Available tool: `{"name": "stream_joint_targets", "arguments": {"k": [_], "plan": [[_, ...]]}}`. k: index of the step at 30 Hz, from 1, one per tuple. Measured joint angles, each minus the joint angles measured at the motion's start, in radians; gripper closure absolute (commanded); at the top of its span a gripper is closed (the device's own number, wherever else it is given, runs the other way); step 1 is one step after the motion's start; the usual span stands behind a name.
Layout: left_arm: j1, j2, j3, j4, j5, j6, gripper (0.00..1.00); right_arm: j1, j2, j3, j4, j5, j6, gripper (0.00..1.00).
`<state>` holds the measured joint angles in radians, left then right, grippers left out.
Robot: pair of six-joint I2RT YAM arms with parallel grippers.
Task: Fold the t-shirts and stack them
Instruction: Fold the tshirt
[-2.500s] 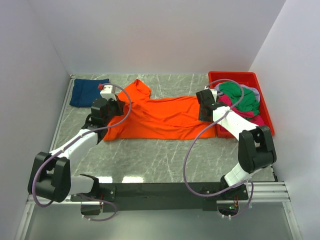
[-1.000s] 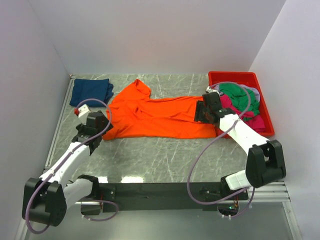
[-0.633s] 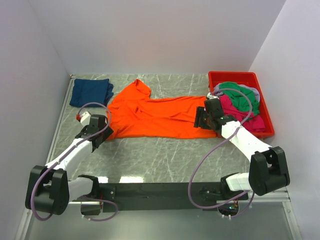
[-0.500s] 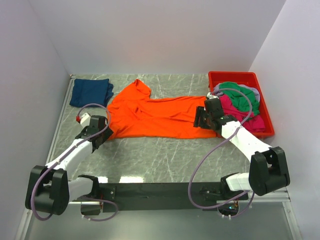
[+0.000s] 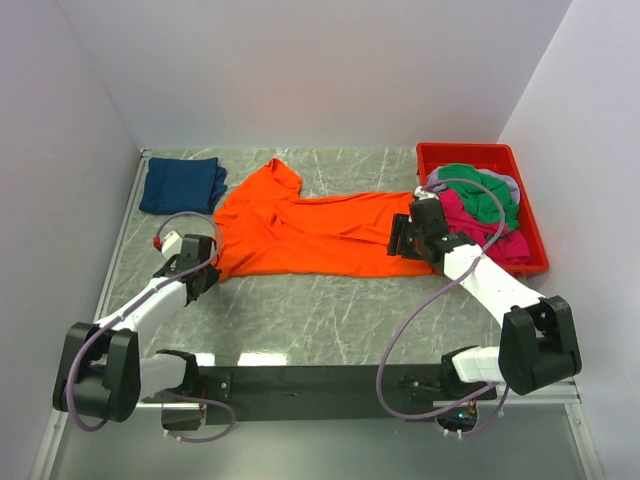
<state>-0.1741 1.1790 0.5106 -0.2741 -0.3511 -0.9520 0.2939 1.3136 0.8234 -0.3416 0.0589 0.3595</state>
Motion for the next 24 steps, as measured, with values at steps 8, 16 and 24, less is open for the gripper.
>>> {"name": "stream_joint_targets", "arguments": {"k": [8, 16, 24], "plan": [[0.018, 0.023, 0.0, 0.022, 0.015, 0.02, 0.93, 0.0, -0.004, -0.012, 0.005, 0.005, 0.006, 0.33], [0.061, 0.011, 0.0, 0.022, 0.014, 0.042, 1.0, 0.0, -0.002, -0.031, 0.003, 0.015, 0.013, 0.33], [0.172, -0.005, -0.003, 0.032, 0.079, 0.078, 0.99, 0.0, 0.013, -0.033, 0.002, 0.042, 0.029, 0.33]]}}
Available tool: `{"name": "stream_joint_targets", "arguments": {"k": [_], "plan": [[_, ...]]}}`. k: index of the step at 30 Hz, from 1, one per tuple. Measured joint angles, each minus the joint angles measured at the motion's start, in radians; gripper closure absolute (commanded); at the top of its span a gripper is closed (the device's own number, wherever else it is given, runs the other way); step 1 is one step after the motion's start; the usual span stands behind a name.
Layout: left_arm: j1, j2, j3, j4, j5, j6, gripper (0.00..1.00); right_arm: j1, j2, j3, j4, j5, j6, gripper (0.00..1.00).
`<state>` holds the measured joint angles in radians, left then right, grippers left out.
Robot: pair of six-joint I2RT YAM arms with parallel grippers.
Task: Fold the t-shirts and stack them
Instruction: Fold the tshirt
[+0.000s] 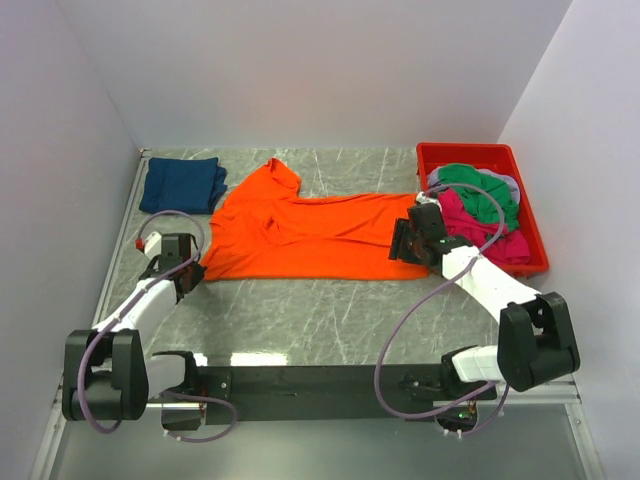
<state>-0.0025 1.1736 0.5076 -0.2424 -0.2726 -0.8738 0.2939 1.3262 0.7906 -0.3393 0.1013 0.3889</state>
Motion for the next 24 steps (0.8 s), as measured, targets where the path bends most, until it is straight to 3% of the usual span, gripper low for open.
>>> {"name": "stream_joint_targets", "arguments": {"k": [20, 24], "plan": [[0.071, -0.047, -0.014, 0.04, 0.117, 0.024, 0.99, -0.028, 0.155, -0.006, -0.111, 0.125, 0.126, 0.32], [0.08, -0.048, -0.018, 0.06, 0.139, 0.024, 0.99, -0.03, 0.195, 0.003, -0.125, 0.135, 0.142, 0.38]]}}
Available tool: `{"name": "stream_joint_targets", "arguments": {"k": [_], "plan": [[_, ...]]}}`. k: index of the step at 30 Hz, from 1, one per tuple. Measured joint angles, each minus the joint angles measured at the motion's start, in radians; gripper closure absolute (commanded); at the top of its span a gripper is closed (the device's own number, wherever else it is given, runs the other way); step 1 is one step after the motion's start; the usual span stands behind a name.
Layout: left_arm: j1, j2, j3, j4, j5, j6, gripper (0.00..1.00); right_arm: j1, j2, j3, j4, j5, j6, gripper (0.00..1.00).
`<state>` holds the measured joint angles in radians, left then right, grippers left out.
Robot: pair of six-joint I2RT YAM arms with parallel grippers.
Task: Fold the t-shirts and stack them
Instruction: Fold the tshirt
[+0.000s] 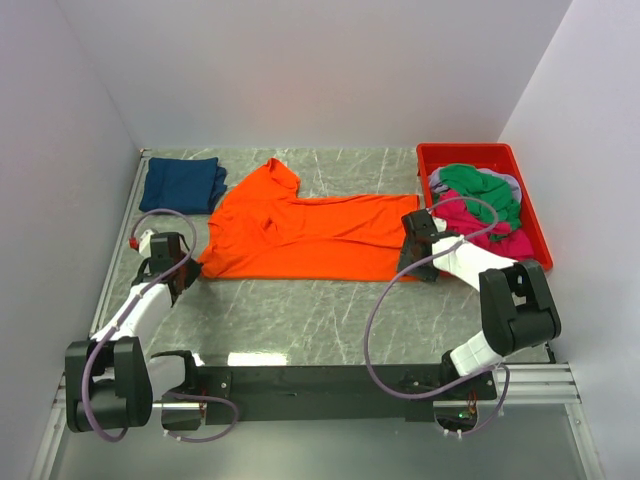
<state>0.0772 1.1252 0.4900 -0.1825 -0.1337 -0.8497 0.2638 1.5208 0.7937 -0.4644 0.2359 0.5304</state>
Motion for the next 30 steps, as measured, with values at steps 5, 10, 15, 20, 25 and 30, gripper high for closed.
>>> {"name": "stream_joint_targets", "arguments": {"k": [5, 10, 15, 20, 25, 30], "plan": [[0.014, -0.003, -0.011, 0.018, 0.025, 0.0, 0.99, -0.014, 0.015, 0.013, -0.002, 0.011, 0.017, 0.79], [0.016, -0.002, -0.013, 0.022, 0.045, 0.0, 0.99, -0.016, 0.015, 0.015, -0.023, 0.042, 0.037, 1.0], [0.016, -0.024, -0.013, 0.017, 0.051, 0.0, 0.99, -0.018, 0.015, 0.029, -0.092, 0.1, 0.039, 1.0], [0.013, -0.071, -0.013, 0.012, 0.06, 0.0, 0.99, -0.027, 0.015, 0.038, -0.13, 0.122, 0.038, 1.0], [-0.025, -0.085, -0.015, -0.01, 0.048, 0.009, 0.77, -0.027, 0.015, 0.044, -0.141, 0.131, 0.034, 1.0], [-0.108, -0.142, -0.014, -0.087, -0.025, 0.023, 0.28, -0.031, 0.015, 0.044, -0.15, 0.138, 0.027, 1.0]]}}
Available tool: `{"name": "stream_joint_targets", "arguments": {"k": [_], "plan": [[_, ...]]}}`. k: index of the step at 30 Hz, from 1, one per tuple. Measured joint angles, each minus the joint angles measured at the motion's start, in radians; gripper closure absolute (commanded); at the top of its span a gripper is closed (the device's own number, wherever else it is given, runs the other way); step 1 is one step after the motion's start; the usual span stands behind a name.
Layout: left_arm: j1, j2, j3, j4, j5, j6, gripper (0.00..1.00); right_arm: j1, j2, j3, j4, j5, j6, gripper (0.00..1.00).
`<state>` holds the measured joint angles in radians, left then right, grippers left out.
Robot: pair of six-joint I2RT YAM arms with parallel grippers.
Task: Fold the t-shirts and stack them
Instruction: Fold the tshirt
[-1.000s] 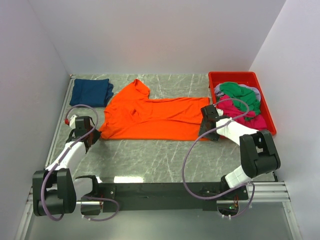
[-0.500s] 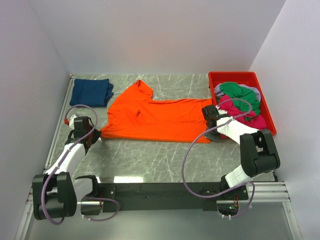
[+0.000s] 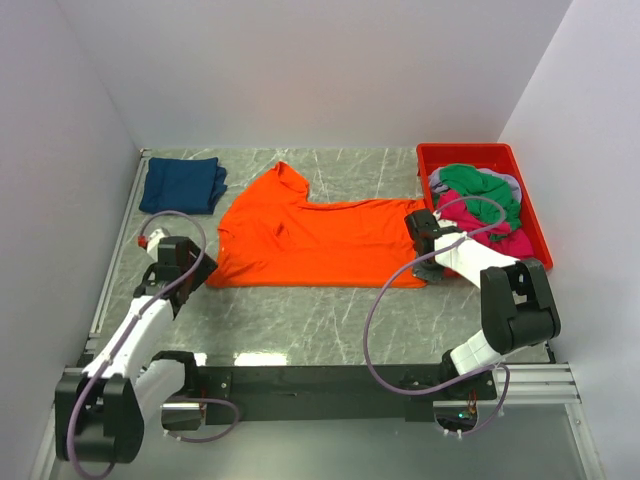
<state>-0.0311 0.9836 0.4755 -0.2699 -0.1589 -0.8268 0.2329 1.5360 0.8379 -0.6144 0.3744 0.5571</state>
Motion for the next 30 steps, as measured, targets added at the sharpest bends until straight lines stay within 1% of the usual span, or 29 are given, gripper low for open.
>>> {"name": "stream_joint_targets", "arguments": {"k": [3, 7, 9, 14, 17, 25, 27, 30], "plan": [[-0.026, -0.062, 0.01, -0.036, -0.045, -0.006, 0.23, 0.0, 0.0, 0.0, 0.0, 0.0, -0.003, 1.0], [-0.053, -0.081, 0.042, -0.042, -0.075, -0.009, 0.23, -0.001, 0.0, 0.0, 0.0, -0.001, -0.006, 1.0], [-0.091, -0.06, 0.056, -0.033, -0.087, -0.015, 0.23, -0.001, 0.0, 0.0, 0.0, -0.001, -0.008, 1.0], [-0.235, 0.049, 0.069, 0.027, -0.098, -0.059, 0.23, -0.001, 0.0, 0.0, 0.0, -0.003, -0.016, 1.0], [-0.285, 0.112, 0.069, 0.075, -0.08, -0.082, 0.22, -0.002, 0.0, 0.0, 0.0, -0.005, -0.019, 1.0], [-0.291, 0.256, 0.068, 0.154, -0.06, -0.124, 0.16, -0.002, -0.001, 0.0, 0.002, -0.019, -0.029, 1.0], [-0.269, 0.277, 0.063, 0.166, -0.039, -0.127, 0.15, -0.002, -0.007, -0.004, 0.007, -0.031, -0.032, 1.0], [-0.19, 0.282, 0.046, 0.182, -0.004, -0.126, 0.15, -0.002, -0.022, -0.013, 0.015, -0.048, -0.035, 1.0]]}}
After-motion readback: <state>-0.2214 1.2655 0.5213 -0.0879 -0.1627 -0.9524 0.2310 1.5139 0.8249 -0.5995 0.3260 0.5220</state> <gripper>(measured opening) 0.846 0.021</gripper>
